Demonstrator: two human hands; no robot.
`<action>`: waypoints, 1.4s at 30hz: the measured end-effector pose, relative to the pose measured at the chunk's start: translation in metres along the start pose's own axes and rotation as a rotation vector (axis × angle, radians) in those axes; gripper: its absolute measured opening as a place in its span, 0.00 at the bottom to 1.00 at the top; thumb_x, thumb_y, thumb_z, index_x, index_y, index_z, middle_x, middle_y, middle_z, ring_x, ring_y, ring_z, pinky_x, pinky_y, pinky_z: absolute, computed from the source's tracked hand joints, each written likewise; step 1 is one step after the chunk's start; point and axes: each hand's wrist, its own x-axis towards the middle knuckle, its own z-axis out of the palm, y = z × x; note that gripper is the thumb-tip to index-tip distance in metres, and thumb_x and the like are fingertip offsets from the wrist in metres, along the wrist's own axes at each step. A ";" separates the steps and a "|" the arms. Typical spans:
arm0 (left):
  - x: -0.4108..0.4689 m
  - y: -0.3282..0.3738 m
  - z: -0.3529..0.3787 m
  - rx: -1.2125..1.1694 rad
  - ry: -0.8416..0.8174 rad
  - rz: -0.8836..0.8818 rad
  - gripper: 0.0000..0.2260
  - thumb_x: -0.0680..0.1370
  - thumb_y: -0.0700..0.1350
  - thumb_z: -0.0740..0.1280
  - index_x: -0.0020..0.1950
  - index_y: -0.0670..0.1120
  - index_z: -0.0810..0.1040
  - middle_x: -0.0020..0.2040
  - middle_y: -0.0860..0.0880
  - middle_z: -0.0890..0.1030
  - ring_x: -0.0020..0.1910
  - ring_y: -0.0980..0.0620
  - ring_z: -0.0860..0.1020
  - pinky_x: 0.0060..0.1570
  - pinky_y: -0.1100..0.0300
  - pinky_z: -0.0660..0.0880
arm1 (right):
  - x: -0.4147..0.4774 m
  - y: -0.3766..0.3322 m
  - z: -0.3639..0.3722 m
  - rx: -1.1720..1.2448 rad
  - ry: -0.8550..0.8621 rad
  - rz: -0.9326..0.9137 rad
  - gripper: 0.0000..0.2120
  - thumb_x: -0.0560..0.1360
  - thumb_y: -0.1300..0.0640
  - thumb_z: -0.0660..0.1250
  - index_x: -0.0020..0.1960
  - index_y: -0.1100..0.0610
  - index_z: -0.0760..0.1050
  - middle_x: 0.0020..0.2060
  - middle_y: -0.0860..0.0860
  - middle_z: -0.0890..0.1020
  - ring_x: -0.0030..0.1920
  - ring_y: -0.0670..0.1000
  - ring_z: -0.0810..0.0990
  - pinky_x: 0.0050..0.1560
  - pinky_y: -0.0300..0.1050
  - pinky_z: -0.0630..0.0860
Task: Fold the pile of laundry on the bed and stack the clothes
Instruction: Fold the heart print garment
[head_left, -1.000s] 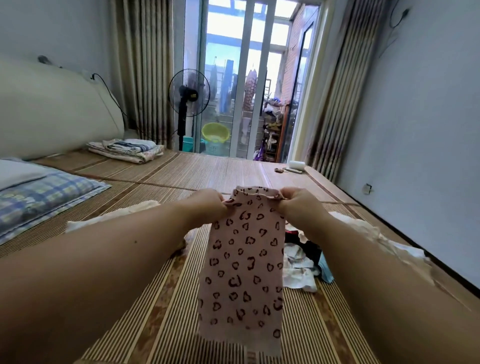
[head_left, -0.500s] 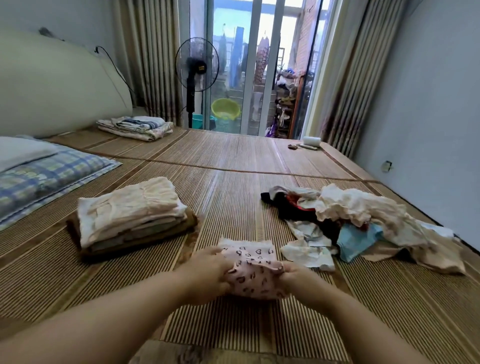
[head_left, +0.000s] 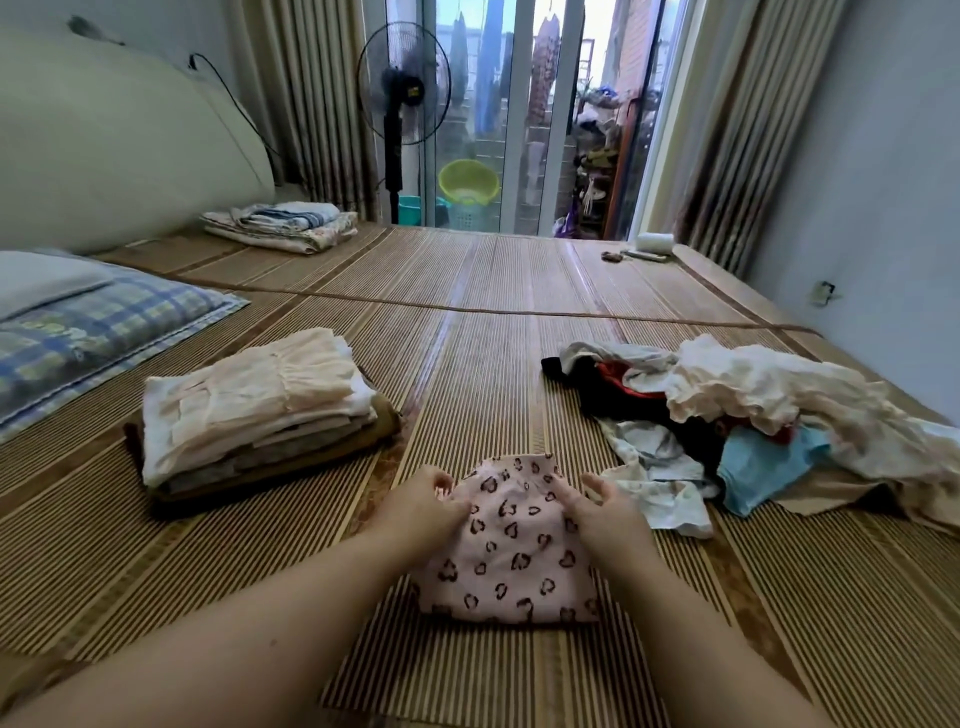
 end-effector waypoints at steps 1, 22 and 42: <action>0.005 -0.001 0.003 0.074 -0.007 -0.079 0.23 0.77 0.56 0.66 0.68 0.48 0.69 0.59 0.47 0.77 0.51 0.52 0.78 0.42 0.59 0.74 | 0.007 0.003 0.003 -0.127 0.048 0.005 0.26 0.77 0.48 0.66 0.73 0.55 0.65 0.63 0.54 0.75 0.58 0.52 0.76 0.57 0.50 0.76; -0.016 -0.031 -0.019 -0.305 -0.399 0.007 0.30 0.76 0.32 0.61 0.75 0.54 0.65 0.63 0.49 0.73 0.48 0.51 0.80 0.49 0.59 0.78 | -0.025 -0.005 0.022 -0.305 -0.354 0.035 0.25 0.77 0.72 0.57 0.67 0.50 0.73 0.57 0.46 0.77 0.27 0.42 0.75 0.26 0.32 0.69; 0.112 -0.140 -0.236 0.113 0.292 0.019 0.27 0.80 0.54 0.61 0.78 0.55 0.58 0.66 0.48 0.72 0.63 0.51 0.73 0.58 0.59 0.69 | 0.117 -0.231 0.259 -0.622 -0.383 -0.630 0.17 0.80 0.56 0.58 0.68 0.50 0.70 0.59 0.55 0.79 0.59 0.57 0.78 0.59 0.52 0.75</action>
